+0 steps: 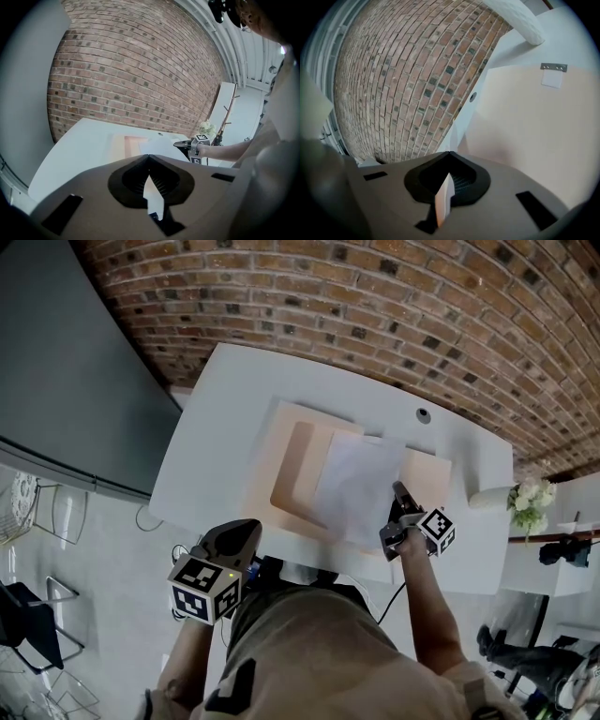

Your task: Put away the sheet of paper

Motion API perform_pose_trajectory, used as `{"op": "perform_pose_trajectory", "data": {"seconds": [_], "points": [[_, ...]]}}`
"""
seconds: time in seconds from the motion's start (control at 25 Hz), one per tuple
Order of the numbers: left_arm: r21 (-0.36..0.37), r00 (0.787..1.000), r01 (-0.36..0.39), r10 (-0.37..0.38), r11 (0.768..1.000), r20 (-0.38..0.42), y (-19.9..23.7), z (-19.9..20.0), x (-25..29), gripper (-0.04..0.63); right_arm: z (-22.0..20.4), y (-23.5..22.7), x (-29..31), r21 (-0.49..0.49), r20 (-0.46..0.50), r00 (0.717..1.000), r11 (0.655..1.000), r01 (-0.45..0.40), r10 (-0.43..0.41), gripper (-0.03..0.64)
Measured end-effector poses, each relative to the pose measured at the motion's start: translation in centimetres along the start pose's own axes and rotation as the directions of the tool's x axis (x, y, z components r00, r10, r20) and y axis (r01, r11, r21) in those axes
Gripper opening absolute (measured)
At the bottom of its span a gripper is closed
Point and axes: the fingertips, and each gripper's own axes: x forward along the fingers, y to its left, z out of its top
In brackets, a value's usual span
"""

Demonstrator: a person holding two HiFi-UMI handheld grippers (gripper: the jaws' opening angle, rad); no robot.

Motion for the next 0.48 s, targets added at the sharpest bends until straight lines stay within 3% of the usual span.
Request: {"op": "perform_pose_trajectory", "data": {"seconds": [0.48], "points": [[-0.008, 1.0, -0.004, 0.004, 1.0, -0.004, 0.9, 0.1, -0.2, 0.014, -2.4, 0.6, 2.0, 0.014, -0.045, 0.999, 1.0, 0.004, -0.003, 0.023]]}}
